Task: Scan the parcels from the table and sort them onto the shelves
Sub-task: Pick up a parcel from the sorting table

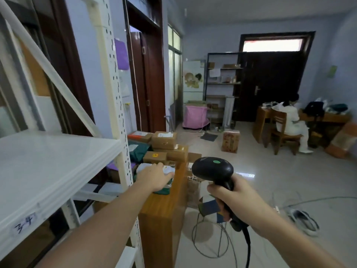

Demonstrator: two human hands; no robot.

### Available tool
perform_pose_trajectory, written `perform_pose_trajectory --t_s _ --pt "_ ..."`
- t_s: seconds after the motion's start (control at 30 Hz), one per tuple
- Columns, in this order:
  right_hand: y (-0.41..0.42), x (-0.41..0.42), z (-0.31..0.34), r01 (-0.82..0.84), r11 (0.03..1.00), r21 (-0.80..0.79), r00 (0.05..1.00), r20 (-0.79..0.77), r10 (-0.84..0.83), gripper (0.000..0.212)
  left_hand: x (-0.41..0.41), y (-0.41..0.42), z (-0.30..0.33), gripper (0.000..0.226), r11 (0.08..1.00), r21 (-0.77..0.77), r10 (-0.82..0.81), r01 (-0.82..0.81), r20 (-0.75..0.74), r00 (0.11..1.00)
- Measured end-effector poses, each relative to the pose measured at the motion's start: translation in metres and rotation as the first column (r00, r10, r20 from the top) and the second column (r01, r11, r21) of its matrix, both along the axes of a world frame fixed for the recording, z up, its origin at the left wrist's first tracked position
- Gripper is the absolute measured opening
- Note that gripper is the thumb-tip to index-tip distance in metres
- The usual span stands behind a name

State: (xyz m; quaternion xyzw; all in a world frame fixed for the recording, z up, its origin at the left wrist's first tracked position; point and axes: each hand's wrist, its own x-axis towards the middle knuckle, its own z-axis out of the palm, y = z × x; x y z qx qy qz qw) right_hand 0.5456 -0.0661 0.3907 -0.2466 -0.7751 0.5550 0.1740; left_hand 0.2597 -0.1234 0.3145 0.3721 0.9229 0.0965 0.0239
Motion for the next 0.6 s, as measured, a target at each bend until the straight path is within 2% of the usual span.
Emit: perform_pose_trajectory --t_s 0.17,0.33,0.6 --pt "0.091 -0.092 -0.012 -0.086 0.994 0.062 0.994 0.065 0.082 0.009 -0.076 0.065 -0.032 0.072 0.993 -0.021 0.12 -0.118 0.083 0.989" --pt "0.163 -0.181 -0.028 -0.152 0.983 0.107 0.984 0.108 0.141 0.007 -0.151 0.114 -0.062 0.079 0.966 -0.103 0.254 -0.238 0.2 0.946" --pt "0.254 -0.323 -0.064 -0.274 0.948 0.165 0.956 0.153 0.25 0.011 -0.283 0.183 -0.131 0.082 0.938 -0.123 0.346 -0.324 0.304 0.887"
